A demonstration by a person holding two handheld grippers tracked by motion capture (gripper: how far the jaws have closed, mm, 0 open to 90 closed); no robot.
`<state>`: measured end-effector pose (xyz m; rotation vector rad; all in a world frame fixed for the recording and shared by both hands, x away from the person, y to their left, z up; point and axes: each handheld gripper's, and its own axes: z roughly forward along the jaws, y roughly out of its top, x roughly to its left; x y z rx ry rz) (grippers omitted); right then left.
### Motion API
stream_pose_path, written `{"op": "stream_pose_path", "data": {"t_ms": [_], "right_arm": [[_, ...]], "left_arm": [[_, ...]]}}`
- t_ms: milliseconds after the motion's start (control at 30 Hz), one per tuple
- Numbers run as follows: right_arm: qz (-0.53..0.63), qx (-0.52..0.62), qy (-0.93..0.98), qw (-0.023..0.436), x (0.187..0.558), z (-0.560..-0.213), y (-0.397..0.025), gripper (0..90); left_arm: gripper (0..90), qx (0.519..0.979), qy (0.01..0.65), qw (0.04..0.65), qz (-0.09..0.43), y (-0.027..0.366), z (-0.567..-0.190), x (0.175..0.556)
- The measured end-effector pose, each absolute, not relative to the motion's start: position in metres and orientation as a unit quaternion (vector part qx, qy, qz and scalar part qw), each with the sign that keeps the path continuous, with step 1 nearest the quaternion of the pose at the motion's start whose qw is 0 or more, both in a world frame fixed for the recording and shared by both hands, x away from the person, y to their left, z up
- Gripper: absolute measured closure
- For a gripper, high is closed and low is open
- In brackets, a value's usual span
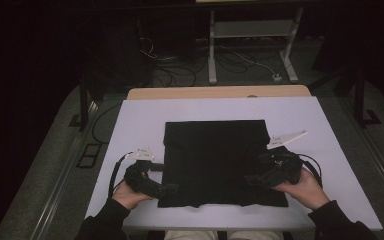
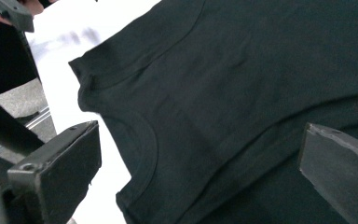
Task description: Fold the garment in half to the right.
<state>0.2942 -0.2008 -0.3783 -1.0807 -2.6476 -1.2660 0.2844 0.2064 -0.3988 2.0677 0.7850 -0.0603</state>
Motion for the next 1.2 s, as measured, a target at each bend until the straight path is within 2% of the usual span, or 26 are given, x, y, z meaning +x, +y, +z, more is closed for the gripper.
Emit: {"op": "stream_pose_path", "data": {"t_ms": [767,1200], "right_arm": [[-0.415,-0.324,-0.85,-0.024,0.34,-0.361,-0.17,0.0],[-0.412,-0.325,-0.851,-0.032,0.366,-0.359,-0.154,0.0]], "left_arm": [[0.0,0.819,0.351,0.451,0.051,0.232,-0.405,0.281],[0.0,0.825,0.351,0.438,0.065,0.238,-0.413,0.275]]}}
